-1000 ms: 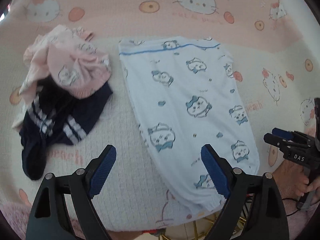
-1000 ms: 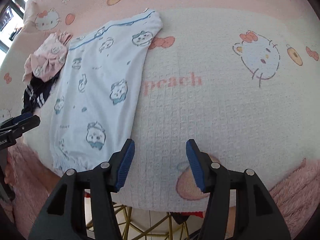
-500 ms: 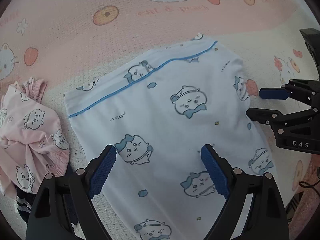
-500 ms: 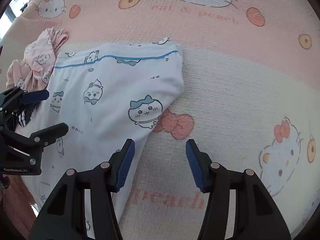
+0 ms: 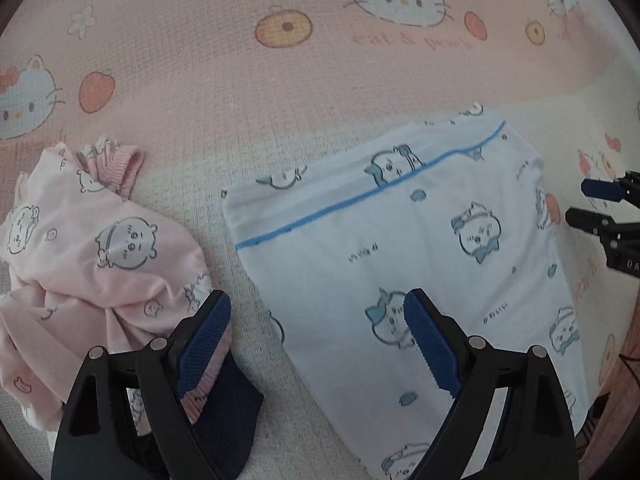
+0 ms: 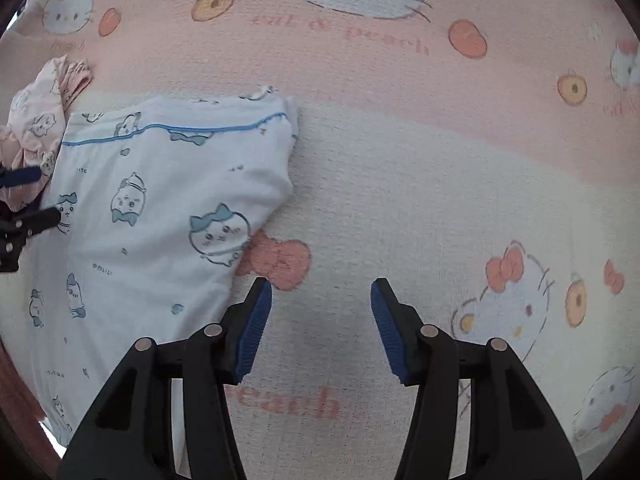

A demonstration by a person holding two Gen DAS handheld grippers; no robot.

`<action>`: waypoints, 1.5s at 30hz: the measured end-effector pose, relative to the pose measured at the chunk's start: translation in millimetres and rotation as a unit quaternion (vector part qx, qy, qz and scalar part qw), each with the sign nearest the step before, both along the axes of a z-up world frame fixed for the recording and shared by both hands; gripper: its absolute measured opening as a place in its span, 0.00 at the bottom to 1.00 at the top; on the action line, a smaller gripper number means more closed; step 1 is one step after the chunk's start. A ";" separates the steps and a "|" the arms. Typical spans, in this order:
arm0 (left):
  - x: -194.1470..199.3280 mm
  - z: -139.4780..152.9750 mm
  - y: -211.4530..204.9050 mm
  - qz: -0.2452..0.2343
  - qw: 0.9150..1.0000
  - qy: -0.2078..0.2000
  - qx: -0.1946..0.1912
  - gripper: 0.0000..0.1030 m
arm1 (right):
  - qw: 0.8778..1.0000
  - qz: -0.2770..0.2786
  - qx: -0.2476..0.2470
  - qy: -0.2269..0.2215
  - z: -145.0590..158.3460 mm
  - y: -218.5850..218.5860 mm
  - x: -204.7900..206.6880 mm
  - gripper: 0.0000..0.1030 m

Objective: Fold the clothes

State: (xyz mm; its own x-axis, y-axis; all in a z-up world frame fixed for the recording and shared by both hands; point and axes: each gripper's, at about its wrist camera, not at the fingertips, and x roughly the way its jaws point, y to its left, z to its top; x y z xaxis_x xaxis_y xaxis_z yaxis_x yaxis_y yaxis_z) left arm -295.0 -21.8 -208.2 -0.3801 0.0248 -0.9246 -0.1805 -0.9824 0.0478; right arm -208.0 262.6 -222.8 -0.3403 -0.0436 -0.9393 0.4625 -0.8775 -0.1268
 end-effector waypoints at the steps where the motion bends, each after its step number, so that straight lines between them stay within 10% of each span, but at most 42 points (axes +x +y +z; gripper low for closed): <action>1: -3.5 -0.1 -0.2 0.005 1.000 0.005 -0.003 0.88 | 1.000 0.011 0.008 0.004 2.1 -11.3 0.6 0.52; 16: -20.3 -21.1 -18.9 0.018 1.000 -0.010 -0.008 0.93 | 0.998 0.044 0.035 0.020 -15.4 -63.6 -40.3 0.57; 24: -8.8 18.7 9.5 0.016 0.995 0.090 0.039 0.93 | 0.998 0.011 0.045 0.038 3.4 -64.8 -44.8 0.56; 32: -12.9 -9.5 26.4 0.015 0.998 0.043 -0.043 0.93 | 1.000 0.028 0.009 0.007 -16.3 -76.5 -37.9 0.58; 37: -38.3 6.3 -6.1 0.061 0.995 0.017 0.070 0.93 | 0.999 -0.008 -0.033 0.005 2.8 -56.9 -55.4 0.57; 42: -43.6 -15.9 14.0 0.034 0.999 -0.004 -0.012 0.93 | 0.999 0.036 -0.024 -0.010 -1.6 -75.7 -52.9 0.55; 45: -51.1 -14.5 -0.8 0.067 0.997 0.001 0.024 0.93 | 1.000 -0.009 -0.020 0.003 -4.0 -70.3 -65.0 0.55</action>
